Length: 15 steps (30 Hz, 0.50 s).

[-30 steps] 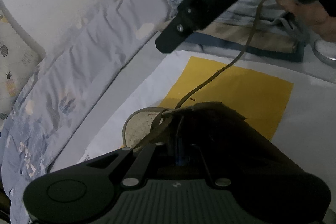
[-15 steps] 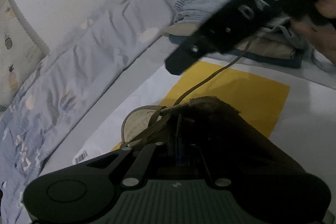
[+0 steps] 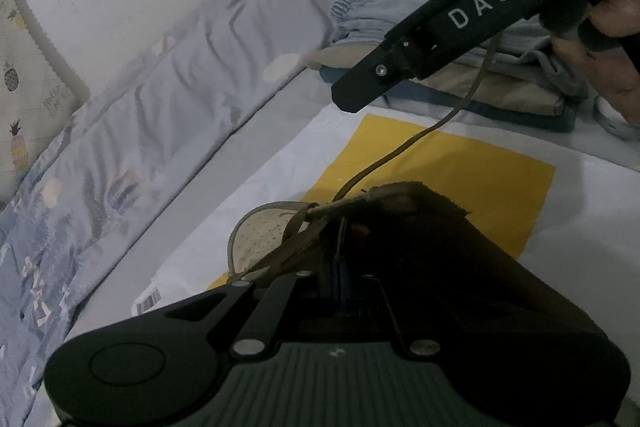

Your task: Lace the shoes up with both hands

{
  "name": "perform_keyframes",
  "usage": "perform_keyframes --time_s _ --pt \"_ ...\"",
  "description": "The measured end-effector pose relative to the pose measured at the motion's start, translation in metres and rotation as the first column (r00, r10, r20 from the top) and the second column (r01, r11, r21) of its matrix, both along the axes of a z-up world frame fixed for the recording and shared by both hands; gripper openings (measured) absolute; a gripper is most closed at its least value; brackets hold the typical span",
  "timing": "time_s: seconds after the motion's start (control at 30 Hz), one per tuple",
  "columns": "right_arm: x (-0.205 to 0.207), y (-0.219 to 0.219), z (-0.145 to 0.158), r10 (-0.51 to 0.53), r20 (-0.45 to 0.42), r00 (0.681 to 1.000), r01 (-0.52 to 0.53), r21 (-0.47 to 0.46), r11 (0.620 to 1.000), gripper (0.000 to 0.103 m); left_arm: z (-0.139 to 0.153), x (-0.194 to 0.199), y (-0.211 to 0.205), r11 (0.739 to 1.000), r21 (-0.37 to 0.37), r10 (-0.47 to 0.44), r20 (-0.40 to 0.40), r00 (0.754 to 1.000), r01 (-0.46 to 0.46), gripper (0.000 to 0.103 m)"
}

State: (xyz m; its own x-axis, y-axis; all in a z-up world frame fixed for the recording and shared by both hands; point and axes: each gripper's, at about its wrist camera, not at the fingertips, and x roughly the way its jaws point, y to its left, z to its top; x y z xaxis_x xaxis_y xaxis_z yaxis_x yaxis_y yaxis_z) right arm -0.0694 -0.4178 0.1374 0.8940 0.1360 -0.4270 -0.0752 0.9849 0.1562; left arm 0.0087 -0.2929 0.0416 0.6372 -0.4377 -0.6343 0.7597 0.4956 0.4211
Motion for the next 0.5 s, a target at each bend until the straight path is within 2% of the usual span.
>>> perform_keyframes --time_s 0.5 --pt "0.0009 0.0005 -0.0014 0.011 -0.019 1.0 -0.011 -0.008 1.0 0.06 -0.0027 0.0011 -0.0035 0.999 0.025 -0.027 0.016 0.999 0.027 0.0"
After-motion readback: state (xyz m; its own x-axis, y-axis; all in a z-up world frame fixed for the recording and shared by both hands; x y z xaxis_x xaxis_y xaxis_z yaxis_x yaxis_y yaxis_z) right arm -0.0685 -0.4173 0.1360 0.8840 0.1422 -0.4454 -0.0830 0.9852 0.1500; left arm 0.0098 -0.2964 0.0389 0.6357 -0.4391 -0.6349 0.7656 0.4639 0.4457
